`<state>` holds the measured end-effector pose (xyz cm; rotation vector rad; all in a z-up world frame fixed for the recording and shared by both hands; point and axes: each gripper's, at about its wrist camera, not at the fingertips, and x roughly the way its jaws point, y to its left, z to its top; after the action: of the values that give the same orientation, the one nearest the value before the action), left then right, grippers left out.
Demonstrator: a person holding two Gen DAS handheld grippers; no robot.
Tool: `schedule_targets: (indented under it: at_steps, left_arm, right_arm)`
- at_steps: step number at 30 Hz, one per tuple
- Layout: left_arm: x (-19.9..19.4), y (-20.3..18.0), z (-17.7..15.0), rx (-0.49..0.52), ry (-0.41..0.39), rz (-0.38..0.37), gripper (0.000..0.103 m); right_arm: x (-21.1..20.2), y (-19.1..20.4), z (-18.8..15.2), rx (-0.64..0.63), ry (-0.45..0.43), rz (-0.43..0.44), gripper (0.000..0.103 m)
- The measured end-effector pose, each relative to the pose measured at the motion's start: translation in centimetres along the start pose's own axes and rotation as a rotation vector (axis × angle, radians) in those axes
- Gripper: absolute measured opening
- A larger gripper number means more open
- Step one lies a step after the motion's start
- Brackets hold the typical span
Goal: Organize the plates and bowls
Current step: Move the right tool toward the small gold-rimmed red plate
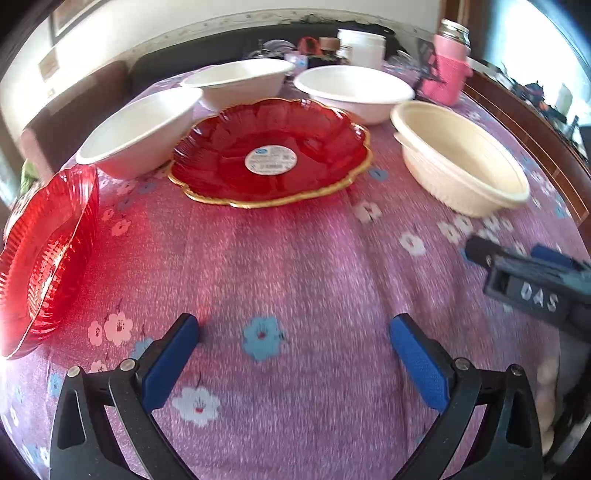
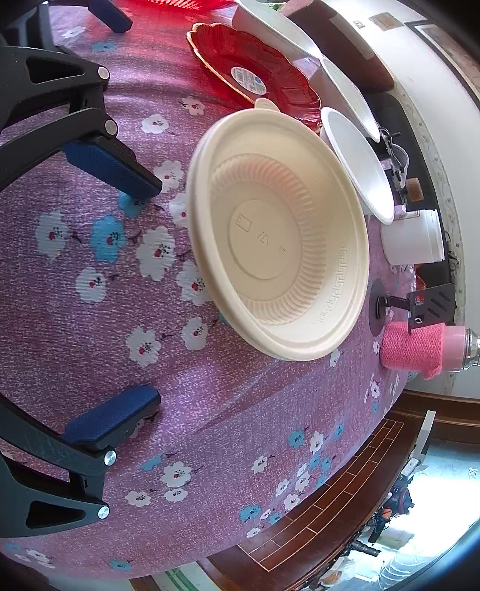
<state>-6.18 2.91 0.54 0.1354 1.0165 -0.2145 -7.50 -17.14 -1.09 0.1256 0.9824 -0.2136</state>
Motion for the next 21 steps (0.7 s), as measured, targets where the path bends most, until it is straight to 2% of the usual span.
schedule_targets:
  at_steps: [3,5,8,10,13,15,16,19,20,21]
  left_arm:
    - [-0.5,0.5,-0.6,0.011,0.046,-0.02,0.103]
    - [-1.7,1.8,-1.2,-0.029,0.019,-0.041,0.103]
    - [-5.5,4.3,-1.8,-0.072,-0.103,-0.083,0.103]
    - [-9.8,6.3,-2.2,-0.092,-0.251,-0.072,0.103]
    - [-16.0,9.0,-1.6,-0.135,-0.474,-0.018,0.103]
    - [-18.9,10.9,-1.4,-0.168,-0.58,0.011,0.103]
    - [-19.4,11.6,-1.3,-0.182,-0.585,0.008,0.103]
    - [-18.7,13.2,0.1,-0.231,-0.495,0.012,0.103]
    - [-18.4,13.7,0.1,-0.248,-0.486,0.005,0.103]
    - [-18.4,13.9,-0.5,-0.257,-0.491,-0.004,0.103]
  right_arm:
    - [-0.3,0.0,-0.3,-0.007,0.003,0.009,0.102]
    - [-0.8,-0.2,-0.7,-0.006,0.007,0.016,0.102]
    - [-2.4,-1.0,-1.7,0.011,-0.025,0.053,0.102]
    - [-4.4,-1.5,-2.2,0.004,-0.079,0.066,0.101]
    - [-8.7,-1.4,-2.6,-0.044,-0.216,0.128,0.101]
    - [-11.4,-0.9,-2.4,-0.05,-0.307,0.248,0.101]
    - [-12.1,-0.6,-1.9,-0.044,-0.328,0.335,0.101]
    - [-11.5,1.5,0.0,-0.044,-0.226,0.539,0.102]
    - [-10.3,2.5,0.6,-0.035,-0.163,0.612,0.101]
    - [-9.5,3.2,0.8,-0.021,-0.123,0.648,0.098]
